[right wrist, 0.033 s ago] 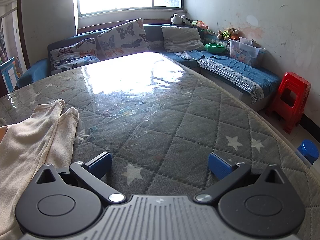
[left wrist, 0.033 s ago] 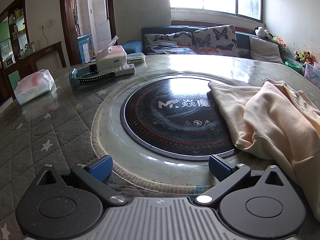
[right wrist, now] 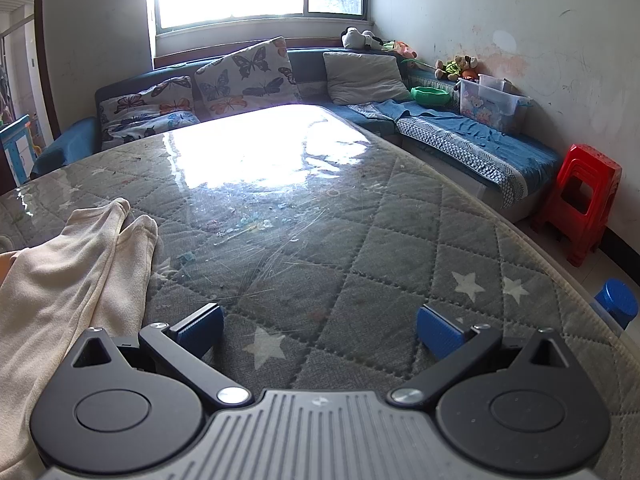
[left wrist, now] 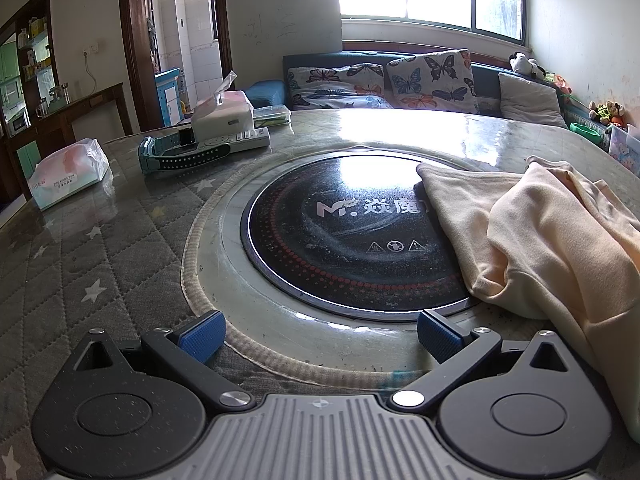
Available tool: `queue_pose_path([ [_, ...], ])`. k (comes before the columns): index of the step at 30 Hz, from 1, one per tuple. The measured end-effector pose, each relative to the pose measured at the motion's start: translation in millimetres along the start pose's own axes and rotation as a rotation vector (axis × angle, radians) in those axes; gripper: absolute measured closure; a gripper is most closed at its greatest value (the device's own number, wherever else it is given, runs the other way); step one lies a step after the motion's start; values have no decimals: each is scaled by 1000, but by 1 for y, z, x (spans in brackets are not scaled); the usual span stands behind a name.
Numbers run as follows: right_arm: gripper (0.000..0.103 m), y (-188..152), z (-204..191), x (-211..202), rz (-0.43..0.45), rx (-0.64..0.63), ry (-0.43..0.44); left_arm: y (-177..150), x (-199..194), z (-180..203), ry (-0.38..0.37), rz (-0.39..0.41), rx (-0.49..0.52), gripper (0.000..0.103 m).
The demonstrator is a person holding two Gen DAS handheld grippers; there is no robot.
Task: Fold clothes
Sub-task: 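Move both grippers toward the crumpled cream sweatshirt on the table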
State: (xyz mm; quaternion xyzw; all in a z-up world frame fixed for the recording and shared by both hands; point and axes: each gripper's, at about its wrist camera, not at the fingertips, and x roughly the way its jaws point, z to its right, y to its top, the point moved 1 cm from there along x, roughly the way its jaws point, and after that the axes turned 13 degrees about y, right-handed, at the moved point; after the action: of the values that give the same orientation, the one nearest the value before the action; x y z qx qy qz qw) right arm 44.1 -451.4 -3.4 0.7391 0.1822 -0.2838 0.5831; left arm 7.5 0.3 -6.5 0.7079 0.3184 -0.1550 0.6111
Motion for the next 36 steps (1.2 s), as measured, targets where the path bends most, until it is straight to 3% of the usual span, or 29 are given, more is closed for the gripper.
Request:
queue_pose_path([
  [14, 0, 5, 2, -1, -8, 2, 6, 5, -14, 9, -9, -16, -7, 0],
  [25, 5, -9, -3, -28, -32, -57, 132, 17, -45, 37, -93, 4, 14, 0],
  [36, 5, -25, -10, -65, -54, -91, 237, 16, -59, 65, -142, -32, 52, 0],
])
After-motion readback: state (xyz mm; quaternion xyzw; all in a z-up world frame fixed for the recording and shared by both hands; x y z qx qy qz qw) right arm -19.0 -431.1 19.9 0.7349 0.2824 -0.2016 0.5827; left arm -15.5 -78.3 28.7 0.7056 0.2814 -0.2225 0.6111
